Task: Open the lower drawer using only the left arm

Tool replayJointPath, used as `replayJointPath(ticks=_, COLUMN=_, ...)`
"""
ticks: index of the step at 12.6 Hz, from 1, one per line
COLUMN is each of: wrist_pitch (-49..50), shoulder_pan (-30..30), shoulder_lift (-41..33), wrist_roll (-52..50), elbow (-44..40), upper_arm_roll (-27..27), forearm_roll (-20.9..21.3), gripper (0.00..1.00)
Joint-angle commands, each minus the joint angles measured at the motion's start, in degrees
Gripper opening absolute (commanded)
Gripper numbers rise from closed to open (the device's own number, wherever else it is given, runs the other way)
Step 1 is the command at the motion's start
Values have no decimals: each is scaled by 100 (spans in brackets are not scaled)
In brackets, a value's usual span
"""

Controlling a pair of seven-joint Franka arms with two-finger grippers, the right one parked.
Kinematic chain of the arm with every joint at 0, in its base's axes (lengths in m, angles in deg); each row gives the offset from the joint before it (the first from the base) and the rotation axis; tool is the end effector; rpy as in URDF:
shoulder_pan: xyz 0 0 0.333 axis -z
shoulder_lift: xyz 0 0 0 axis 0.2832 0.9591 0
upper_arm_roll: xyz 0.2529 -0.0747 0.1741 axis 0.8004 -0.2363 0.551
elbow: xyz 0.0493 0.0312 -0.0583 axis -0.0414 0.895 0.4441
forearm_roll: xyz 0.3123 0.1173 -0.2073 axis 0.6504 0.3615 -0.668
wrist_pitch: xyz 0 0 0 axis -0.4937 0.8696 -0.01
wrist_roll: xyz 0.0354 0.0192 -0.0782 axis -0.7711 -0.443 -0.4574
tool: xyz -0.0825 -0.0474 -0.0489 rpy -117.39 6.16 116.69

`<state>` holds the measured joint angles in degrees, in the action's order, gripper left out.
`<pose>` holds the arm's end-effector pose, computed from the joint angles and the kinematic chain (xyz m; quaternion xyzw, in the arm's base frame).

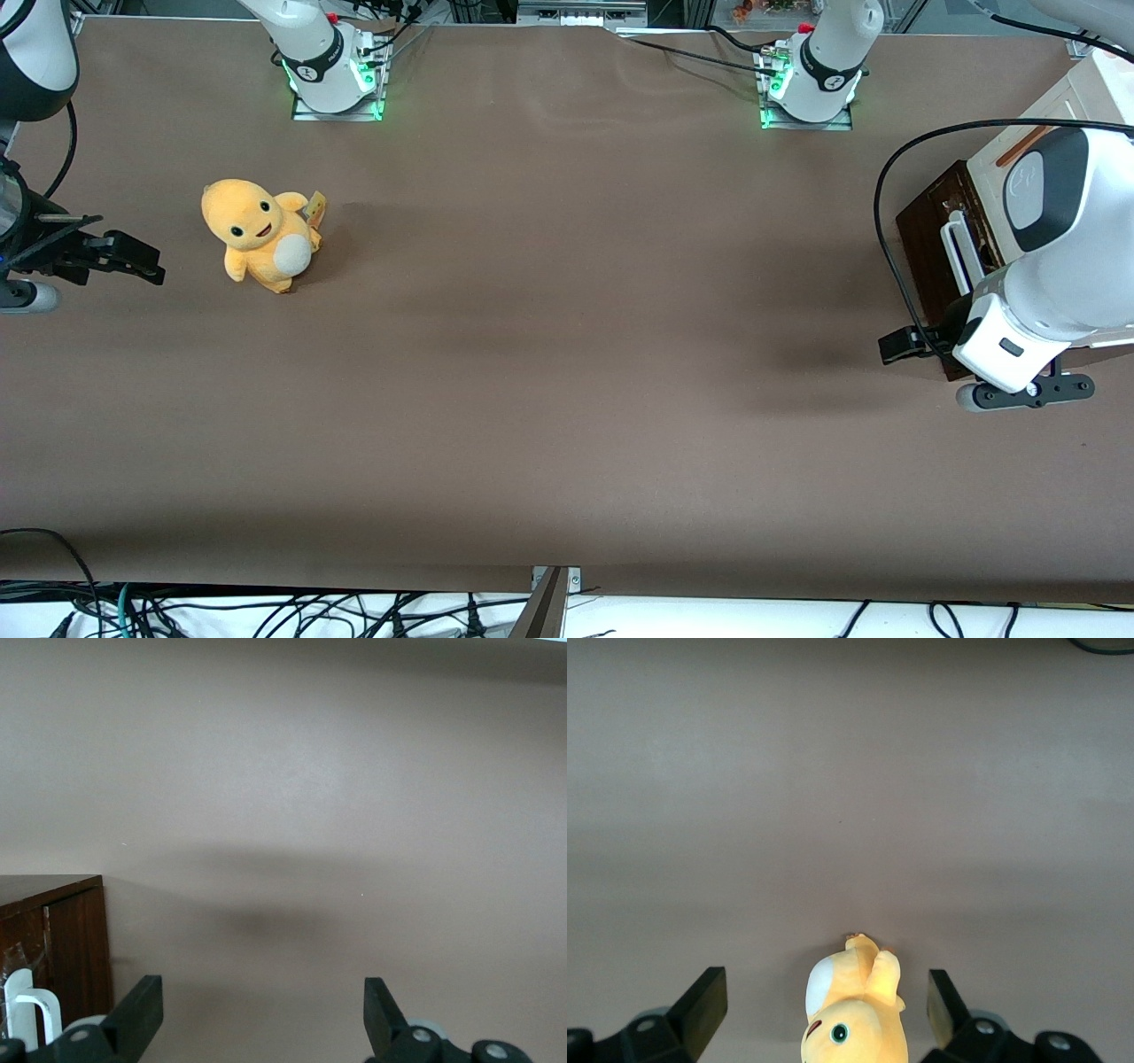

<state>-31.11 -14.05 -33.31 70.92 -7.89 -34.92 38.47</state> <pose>0.6766 -0.0540 0.4862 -0.9977 -0.0666 0.0108 0.0012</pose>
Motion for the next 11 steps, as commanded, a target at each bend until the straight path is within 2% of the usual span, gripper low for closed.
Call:
replayJointPath(ticks=1, wrist_pitch=-65, shoulder_pan=50, shoulder_lift=-93, wrist_roll=83, elbow=127, upper_arm_roll=14, forearm_roll=157, gripper=100)
replayJointPath(ticks=11, wrist_pitch=-65, shoulder_pan=120, shoulder_lift=-85, wrist_roll=57, elbow=119, upper_arm_roll=14, forearm_roll=148, gripper=100)
